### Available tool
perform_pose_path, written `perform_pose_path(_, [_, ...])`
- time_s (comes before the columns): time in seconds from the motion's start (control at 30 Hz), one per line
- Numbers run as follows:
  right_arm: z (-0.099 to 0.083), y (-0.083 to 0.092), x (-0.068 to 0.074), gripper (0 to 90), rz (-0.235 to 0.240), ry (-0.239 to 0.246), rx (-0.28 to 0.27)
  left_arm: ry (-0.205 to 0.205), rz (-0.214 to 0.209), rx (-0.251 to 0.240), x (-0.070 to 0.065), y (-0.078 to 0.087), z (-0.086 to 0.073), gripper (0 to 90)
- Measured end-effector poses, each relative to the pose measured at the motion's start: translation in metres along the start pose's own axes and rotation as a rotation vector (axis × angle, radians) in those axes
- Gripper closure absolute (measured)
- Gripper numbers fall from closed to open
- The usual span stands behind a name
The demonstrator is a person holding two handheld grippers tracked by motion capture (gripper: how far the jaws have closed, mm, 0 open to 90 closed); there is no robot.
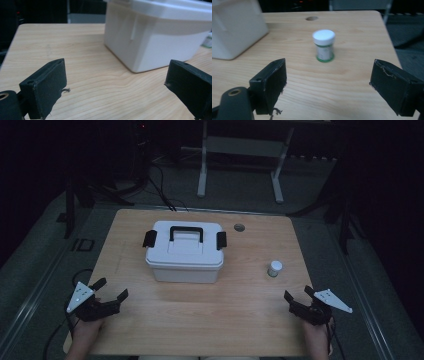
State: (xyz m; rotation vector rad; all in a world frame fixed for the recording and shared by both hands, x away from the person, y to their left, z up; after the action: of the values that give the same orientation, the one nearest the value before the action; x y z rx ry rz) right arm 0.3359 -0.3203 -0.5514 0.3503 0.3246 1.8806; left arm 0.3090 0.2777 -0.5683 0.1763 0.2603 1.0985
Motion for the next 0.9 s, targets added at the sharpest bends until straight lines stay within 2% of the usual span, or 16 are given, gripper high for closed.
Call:
perform_pose_path(0.1, [0.005, -0.003, 0.006, 13.9, 0.016, 0.014, -0.001, -0.007, -0.003, 0.012, 0.001, -0.005, 0.002, 3.3])
perform_pose_path(0.2, [0.014, -0.014, 0.020, 22.1, 0.058, 0.037, 0.004, -0.004, -0.025, 0.011, 0.002, -0.011, 0.008, 3.4])
perform_pose_path(0.27, [0.016, -0.018, 0.024, 22.4, 0.065, 0.049, 0.006, 0.000, -0.030, 0.009, 0.001, -0.013, 0.010, 3.5])
perform_pose_path(0.33, [0.023, -0.027, 0.037, 27.6, 0.087, 0.084, 0.005, -0.002, -0.038, 0.020, 0.002, -0.017, 0.011, 3.6])
perform_pose_path(0.43, [0.030, -0.038, 0.051, 31.9, 0.126, 0.089, 0.003, -0.010, -0.052, 0.033, 0.003, -0.026, 0.014, 4.3])
perform_pose_path(0.57, [0.034, -0.049, 0.062, 37.4, 0.135, 0.119, 0.002, 0.001, -0.068, 0.056, 0.005, -0.040, 0.016, 6.2])
perform_pose_path(0.6, [0.036, -0.056, 0.069, 42.6, 0.147, 0.147, 0.013, -0.008, -0.056, 0.062, 0.007, -0.048, 0.016, 10.5])
perform_pose_path(0.63, [0.037, -0.060, 0.072, 43.8, 0.151, 0.157, 0.015, -0.008, -0.056, 0.062, 0.007, -0.048, 0.016, 13.9])
perform_pose_path(0.67, [0.038, -0.064, 0.076, 48.2, 0.169, 0.156, 0.018, -0.018, -0.036, 0.074, 0.008, -0.051, 0.015, 14.8])
perform_pose_path(0.7, [0.038, -0.064, 0.076, 48.2, 0.169, 0.156, 0.018, -0.009, -0.052, 0.084, 0.008, -0.055, 0.015, 14.8])
perform_pose_path(0.73, [0.039, -0.072, 0.084, 55.7, 0.195, 0.166, 0.020, -0.007, -0.059, 0.089, 0.009, -0.060, 0.016, 26.5])
perform_pose_path(0.77, [0.039, -0.072, 0.084, 55.7, 0.195, 0.166, 0.020, -0.007, -0.059, 0.089, 0.009, -0.060, 0.016, 33.1])
perform_pose_path(0.8, [0.041, -0.079, 0.091, 63.5, 0.203, 0.192, 0.019, -0.015, -0.080, 0.100, 0.008, -0.066, 0.016, 38.9])
perform_pose_path(0.83, [0.041, -0.083, 0.095, 68.0, 0.208, 0.198, 0.025, -0.015, -0.080, 0.100, 0.008, -0.066, 0.016, 46.8])
perform_pose_path(0.87, [0.041, -0.087, 0.098, 72.4, 0.211, 0.204, 0.034, -0.020, -0.097, 0.106, 0.008, -0.068, 0.016, 51.9])
perform_pose_path(0.9, [0.040, -0.092, 0.101, 75.7, 0.215, 0.206, 0.041, -0.017, -0.109, 0.117, 0.008, -0.072, 0.016, 52.5])
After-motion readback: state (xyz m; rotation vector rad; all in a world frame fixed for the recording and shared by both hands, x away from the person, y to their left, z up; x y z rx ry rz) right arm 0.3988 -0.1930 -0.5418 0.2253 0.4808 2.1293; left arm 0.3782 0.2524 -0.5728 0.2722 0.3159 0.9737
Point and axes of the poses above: each handheld gripper's, and its own axes: y roughly backward along the jaws, z roughly out of its top, x roughly to its left, the point moved 7 cm from there along -y, roughly forward along the jaws, and after that the axes turned 1 degree about -z, right-handed, at the moved point
